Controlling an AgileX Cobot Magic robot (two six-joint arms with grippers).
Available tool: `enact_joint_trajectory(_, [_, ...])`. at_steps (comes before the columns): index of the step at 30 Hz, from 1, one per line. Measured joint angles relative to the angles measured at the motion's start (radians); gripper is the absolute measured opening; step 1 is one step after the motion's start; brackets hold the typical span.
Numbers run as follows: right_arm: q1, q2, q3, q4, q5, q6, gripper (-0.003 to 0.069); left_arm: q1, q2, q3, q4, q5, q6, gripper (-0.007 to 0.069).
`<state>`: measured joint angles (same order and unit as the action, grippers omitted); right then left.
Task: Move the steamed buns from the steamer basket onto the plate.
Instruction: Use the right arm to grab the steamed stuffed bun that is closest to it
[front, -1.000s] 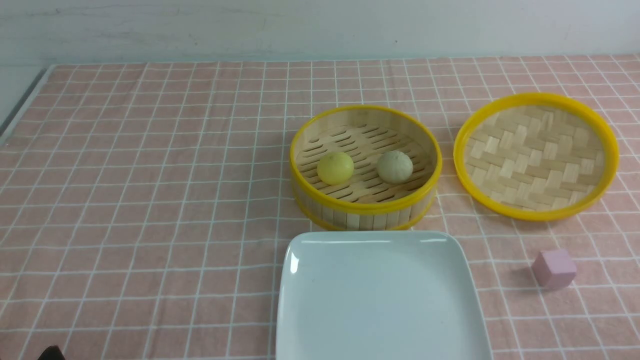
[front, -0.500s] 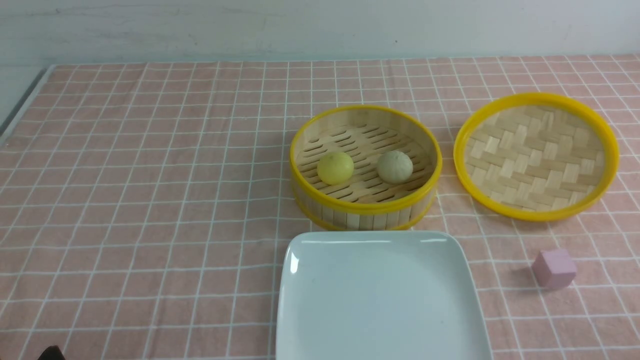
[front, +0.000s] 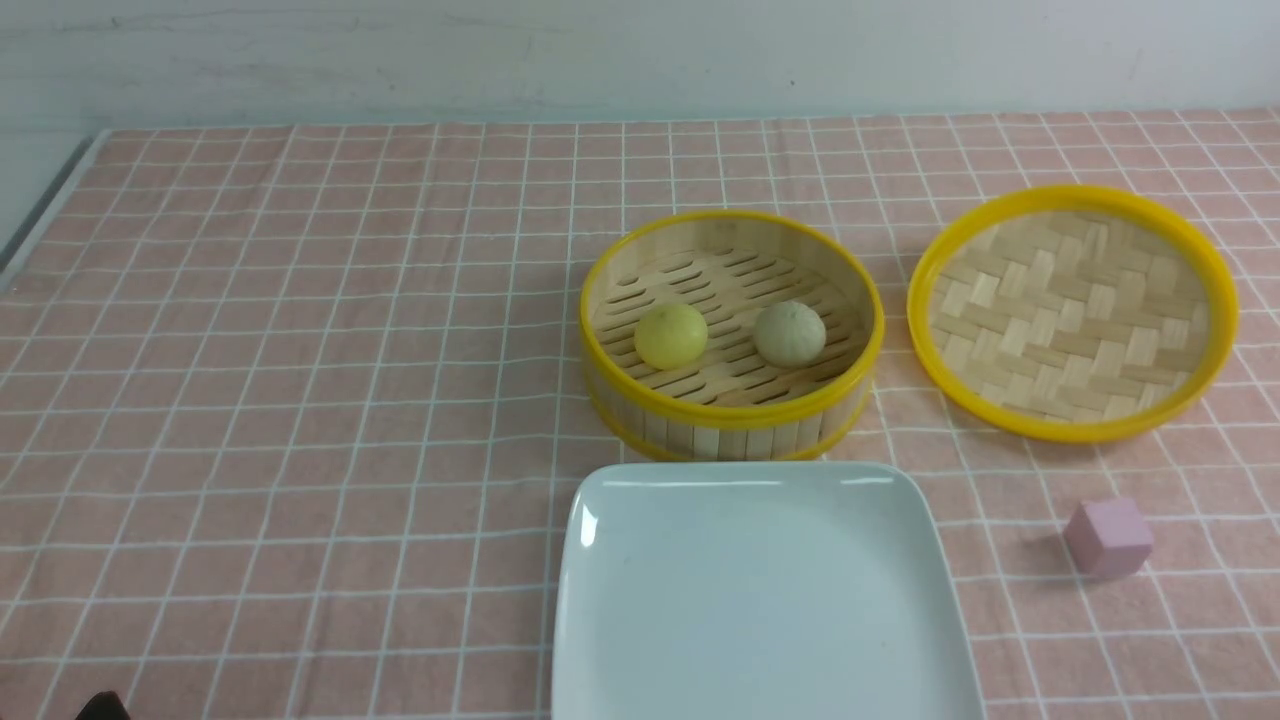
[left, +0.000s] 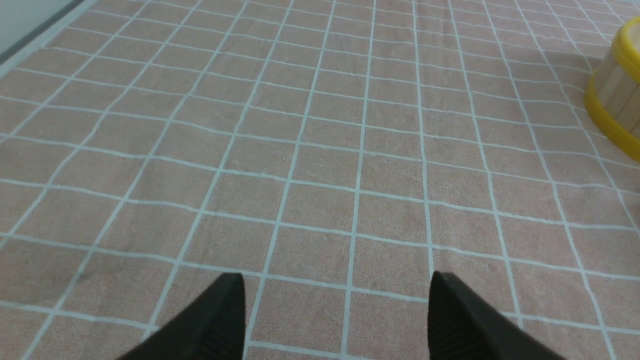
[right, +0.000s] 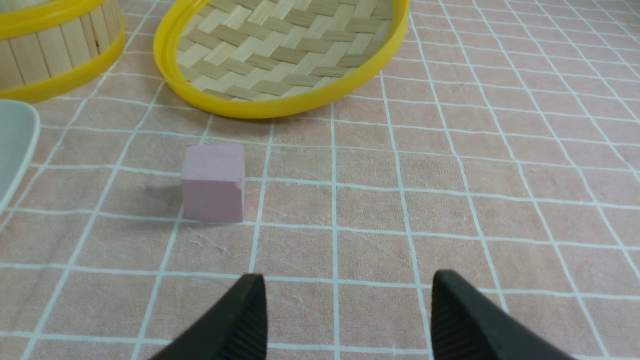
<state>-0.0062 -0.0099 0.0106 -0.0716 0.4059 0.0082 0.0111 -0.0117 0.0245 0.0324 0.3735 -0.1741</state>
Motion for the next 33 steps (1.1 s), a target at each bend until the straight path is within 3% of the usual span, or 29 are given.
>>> enact_joint_trajectory(9, [0.0, 0.0, 0.001, 0.042, -0.022, 0.03, 0.0442, 0.0, 0.0, 0.0, 0.0, 0.0, 0.0, 0.0494])
enact_joint_trajectory(12, [0.0, 0.0, 0.001, 0.134, -0.063, 0.13, 0.0442, 0.0, 0.0, 0.0, 0.0, 0.0, 0.0, 0.0494])
enact_joint_trajectory(19, [0.0, 0.0, -0.163, 0.187, -0.124, 0.172, 0.0442, 0.0, 0.0, 0.0, 0.0, 0.0, 0.0, 0.0494])
enact_joint_trajectory(28, [0.0, -0.001, -0.479, 0.198, 0.061, 0.176, 0.0442, 0.0, 0.0, 0.0, 0.0, 0.0, 0.0, 0.0494])
enact_joint_trajectory(33, [0.0, -0.002, -0.516, 0.272, 0.05, 0.179, 0.0442, 0.0, 0.0, 0.0, 0.0, 0.0, 0.0, 0.0494])
